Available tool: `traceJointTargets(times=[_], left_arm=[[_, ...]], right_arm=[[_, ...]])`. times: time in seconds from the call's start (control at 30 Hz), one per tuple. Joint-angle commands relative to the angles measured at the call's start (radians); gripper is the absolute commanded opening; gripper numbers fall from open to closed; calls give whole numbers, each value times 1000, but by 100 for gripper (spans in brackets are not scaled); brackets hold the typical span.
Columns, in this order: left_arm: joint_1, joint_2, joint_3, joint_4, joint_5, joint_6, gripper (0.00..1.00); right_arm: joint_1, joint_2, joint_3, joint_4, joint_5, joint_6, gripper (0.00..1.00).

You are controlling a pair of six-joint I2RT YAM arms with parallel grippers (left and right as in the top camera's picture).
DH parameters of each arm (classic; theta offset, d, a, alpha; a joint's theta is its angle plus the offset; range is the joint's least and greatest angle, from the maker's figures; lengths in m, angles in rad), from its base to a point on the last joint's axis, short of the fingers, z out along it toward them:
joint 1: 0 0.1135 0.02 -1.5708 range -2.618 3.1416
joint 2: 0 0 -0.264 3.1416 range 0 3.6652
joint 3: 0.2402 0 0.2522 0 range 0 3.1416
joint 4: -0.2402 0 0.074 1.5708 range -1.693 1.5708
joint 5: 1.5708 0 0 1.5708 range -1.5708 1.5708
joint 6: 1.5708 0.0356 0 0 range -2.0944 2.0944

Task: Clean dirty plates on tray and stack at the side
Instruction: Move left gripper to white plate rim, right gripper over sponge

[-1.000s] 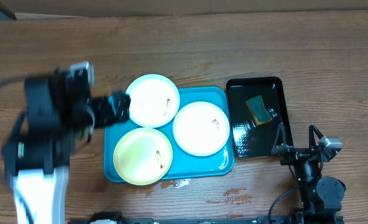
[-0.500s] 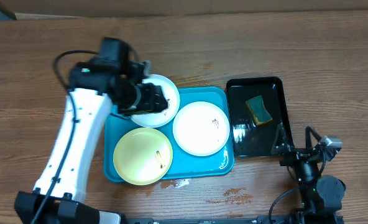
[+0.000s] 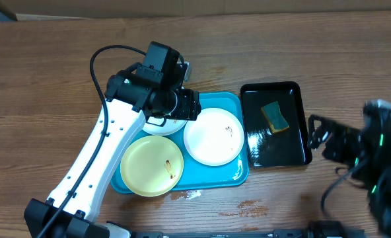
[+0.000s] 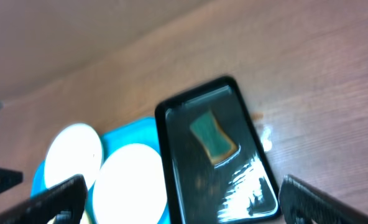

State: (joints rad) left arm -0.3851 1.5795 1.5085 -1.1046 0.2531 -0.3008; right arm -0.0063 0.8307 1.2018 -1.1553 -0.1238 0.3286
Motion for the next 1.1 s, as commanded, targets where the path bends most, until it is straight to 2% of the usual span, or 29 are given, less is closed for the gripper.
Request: traceJointTargets(times=[0.0,0.07,0.17,0.3,0.5,0.8,1.07], left_arm=[[-2,7,-3,2,-20,-18,73],[-2,8,-4,3,-24,-18,84],[-2,12,-3,5,-24,-21,87],[-2,20,-4,6,-26,-41,82],[-15,67,-4,5,-40,-71,75],[-79,227,-5,-2,-63,-107,77],[-103,336,-5,-9,-81,-126,81]], right_arm=[[-2,225,248,-132,-107,-89,99],[-2,317,319,-190,-153,-112,100],[1,412,329,-203,-131,-69,100],[36,521,289,-183,-98,-159,100],[58,652,259,-88,-37,-203,100],[68,766,225,18,-33,-207,98],[74,808,20,209,-18,-207,96]])
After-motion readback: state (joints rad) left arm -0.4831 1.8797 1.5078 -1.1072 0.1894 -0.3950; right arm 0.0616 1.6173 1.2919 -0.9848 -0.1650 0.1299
